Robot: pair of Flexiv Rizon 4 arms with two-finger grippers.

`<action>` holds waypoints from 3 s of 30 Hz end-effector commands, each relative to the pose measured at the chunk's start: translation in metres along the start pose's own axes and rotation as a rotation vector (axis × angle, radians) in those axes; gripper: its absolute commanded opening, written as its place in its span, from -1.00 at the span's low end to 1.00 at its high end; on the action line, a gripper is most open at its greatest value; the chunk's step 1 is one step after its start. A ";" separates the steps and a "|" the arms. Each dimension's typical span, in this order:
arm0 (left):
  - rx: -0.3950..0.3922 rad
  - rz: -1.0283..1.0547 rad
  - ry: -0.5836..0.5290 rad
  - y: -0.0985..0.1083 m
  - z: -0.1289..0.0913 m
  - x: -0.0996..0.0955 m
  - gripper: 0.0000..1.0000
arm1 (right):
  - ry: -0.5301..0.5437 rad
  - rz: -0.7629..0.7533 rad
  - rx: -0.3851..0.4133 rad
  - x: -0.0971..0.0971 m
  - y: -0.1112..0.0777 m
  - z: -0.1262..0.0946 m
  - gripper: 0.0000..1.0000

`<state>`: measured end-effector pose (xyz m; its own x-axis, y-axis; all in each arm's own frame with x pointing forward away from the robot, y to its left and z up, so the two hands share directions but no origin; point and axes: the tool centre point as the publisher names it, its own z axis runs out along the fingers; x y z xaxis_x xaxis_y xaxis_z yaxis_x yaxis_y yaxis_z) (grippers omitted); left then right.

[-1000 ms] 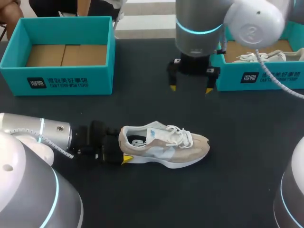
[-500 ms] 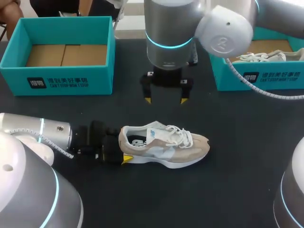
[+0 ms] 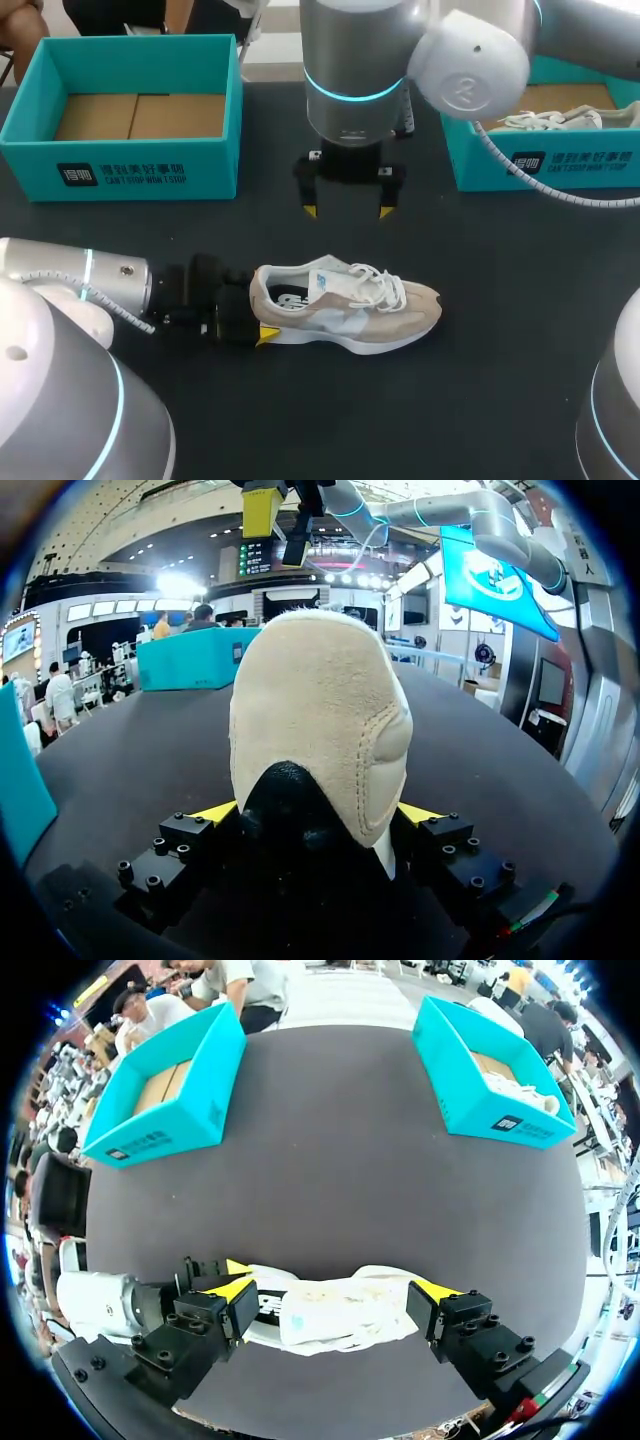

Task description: Take the shoe out of the shoebox, open the shoe tongue, remove and reinsert the insole, then place the shoe into the shoebox

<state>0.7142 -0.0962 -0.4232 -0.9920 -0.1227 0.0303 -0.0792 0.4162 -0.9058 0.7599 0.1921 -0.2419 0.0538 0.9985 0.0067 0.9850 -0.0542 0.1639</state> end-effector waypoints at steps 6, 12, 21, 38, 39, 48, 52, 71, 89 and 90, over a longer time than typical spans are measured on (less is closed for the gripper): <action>-0.003 0.000 0.001 0.002 0.002 0.002 -1.00 | -0.060 0.147 -0.033 0.010 -0.036 0.013 1.00; -0.003 0.000 0.001 0.002 0.002 0.002 -1.00 | -0.175 0.153 0.029 0.028 -0.056 0.017 1.00; -0.003 0.000 0.001 0.002 0.002 0.002 -1.00 | -0.252 0.170 0.058 0.046 -0.076 0.026 1.00; -0.003 0.000 0.001 0.002 0.002 0.002 -1.00 | -0.402 0.256 0.040 0.059 -0.084 0.060 1.00; -0.003 0.000 0.001 0.002 0.002 0.002 -1.00 | -0.402 0.260 0.038 0.059 -0.083 0.063 1.00; -0.003 0.000 0.001 0.002 0.002 0.002 -1.00 | -0.443 0.308 -0.003 0.049 -0.079 0.077 1.00; -0.003 0.000 0.001 0.002 0.002 0.002 -1.00 | -0.434 0.328 0.011 0.042 -0.080 0.086 1.00; -0.003 0.000 0.001 0.002 0.002 0.002 -1.00 | -0.446 0.482 -0.033 0.013 -0.079 0.095 1.00; -0.003 0.000 0.001 0.002 0.002 0.002 -1.00 | -0.499 0.553 -0.052 -0.003 -0.075 0.066 -0.05; -0.003 0.000 0.001 0.002 0.002 0.002 -1.00 | -0.504 0.554 -0.051 -0.004 -0.076 0.064 -0.07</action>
<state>0.7142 -0.0963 -0.4232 -0.9920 -0.1225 0.0303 -0.0791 0.4161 -0.9059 0.7028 0.1930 -0.3217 -0.0283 0.8846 -0.4655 0.9993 0.0369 0.0094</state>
